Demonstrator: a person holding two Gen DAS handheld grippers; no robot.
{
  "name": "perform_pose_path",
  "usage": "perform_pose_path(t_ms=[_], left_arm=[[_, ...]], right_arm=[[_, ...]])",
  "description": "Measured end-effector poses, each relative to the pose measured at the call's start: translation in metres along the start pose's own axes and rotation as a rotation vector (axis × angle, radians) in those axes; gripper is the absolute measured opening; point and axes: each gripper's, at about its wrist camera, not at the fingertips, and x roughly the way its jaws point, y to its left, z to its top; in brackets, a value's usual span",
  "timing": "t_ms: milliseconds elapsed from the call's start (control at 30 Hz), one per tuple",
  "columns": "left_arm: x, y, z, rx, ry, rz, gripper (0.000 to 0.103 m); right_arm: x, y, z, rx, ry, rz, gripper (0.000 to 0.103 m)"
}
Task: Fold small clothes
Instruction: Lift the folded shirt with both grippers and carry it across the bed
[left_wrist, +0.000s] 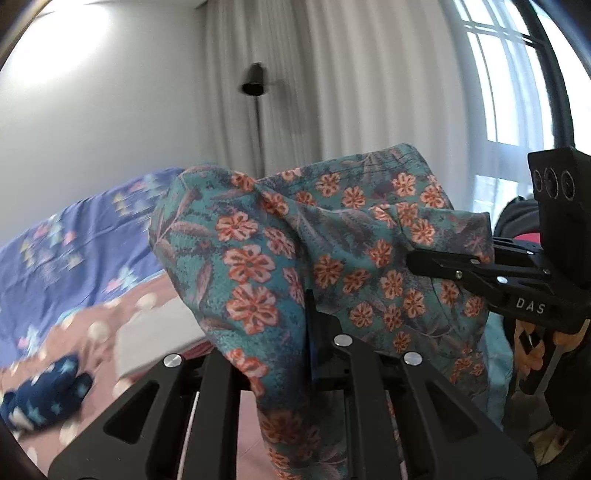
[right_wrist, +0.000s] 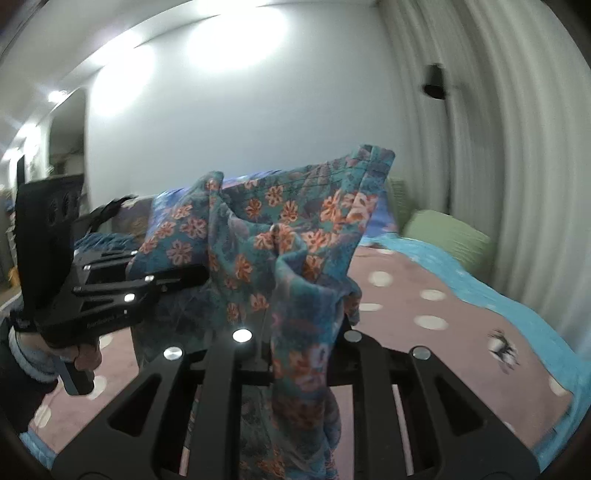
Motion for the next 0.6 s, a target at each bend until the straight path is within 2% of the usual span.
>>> perform_pose_path(t_ms=[100,267,433,600], left_arm=[[0.033,-0.03,0.021,0.038,-0.007,-0.053,0.013],[0.076,-0.067,0.045,0.084,-0.002,-0.094,0.013],[0.116,-0.079,0.06,0.101,0.019,-0.103,0.013],[0.151,-0.082,0.067,0.123,0.031,-0.099,0.013]], right_arm=[[-0.013,-0.044,0.001,0.057,-0.022,-0.089,0.016],[-0.011,-0.098,0.002,0.14,-0.027,-0.181,0.016],[0.012,-0.137,0.005,0.167,-0.019,-0.258,0.016],[0.036,-0.154,0.011,0.146,-0.005,-0.31,0.016]])
